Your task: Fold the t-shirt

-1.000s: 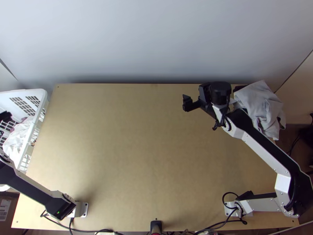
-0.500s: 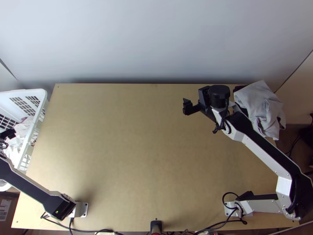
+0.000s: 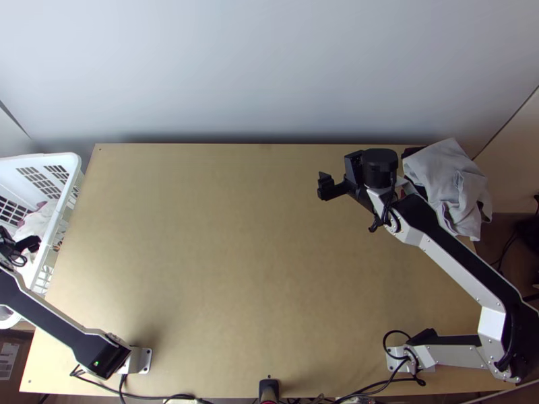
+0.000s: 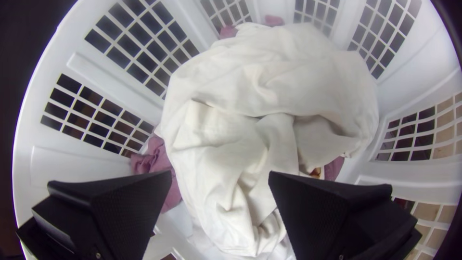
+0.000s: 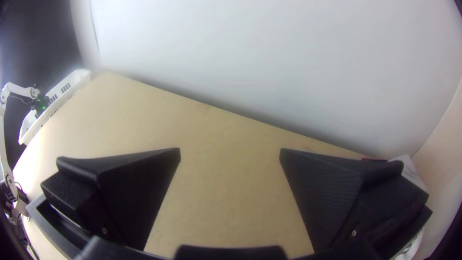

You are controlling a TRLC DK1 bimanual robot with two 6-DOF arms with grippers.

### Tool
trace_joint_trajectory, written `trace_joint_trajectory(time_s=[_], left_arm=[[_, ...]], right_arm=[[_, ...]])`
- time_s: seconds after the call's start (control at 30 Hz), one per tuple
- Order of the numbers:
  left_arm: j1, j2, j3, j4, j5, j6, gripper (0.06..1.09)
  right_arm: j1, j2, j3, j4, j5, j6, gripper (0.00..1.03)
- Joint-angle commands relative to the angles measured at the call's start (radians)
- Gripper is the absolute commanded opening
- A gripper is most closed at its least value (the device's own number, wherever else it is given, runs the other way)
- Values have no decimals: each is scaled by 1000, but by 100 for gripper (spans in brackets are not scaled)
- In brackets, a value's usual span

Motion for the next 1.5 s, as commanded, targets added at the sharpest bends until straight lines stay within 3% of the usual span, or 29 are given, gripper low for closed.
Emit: trace_joint_trajectory(time_s=[0.0,0.27,0.3,0.33,0.37,0.4,0.43,0.57,0.9,1.17,1.47], left_arm=[[-3,44,7,16,1,1,104],[-20,85,16,16,11,4,103],[-21,90,16,18,16,4,98],[-20,91,16,19,36,0,88],[-15,90,16,21,70,-8,63],[-12,87,19,24,109,-14,30],[-11,87,25,19,120,-29,8],[0,50,4,18,166,-51,10],[8,-77,1,7,149,-29,10],[6,-312,-22,-50,152,-19,10],[-26,-639,24,-162,306,-95,10]], right_arm=[[-1,-3,-11,-3,10,-6,96],[-5,-2,-21,-5,18,-9,96],[-5,-2,-25,-3,19,-11,96],[-5,-2,-29,-3,21,-16,96],[-5,-2,-35,-3,24,-20,96],[-6,-2,-40,-3,28,-25,96],[-9,-2,-43,-3,28,-26,96],[-15,-3,-51,-3,39,-26,96],[-14,0,-78,14,42,-26,96],[-14,1,-80,28,42,-23,96],[-12,-9,-75,29,44,-9,96]])
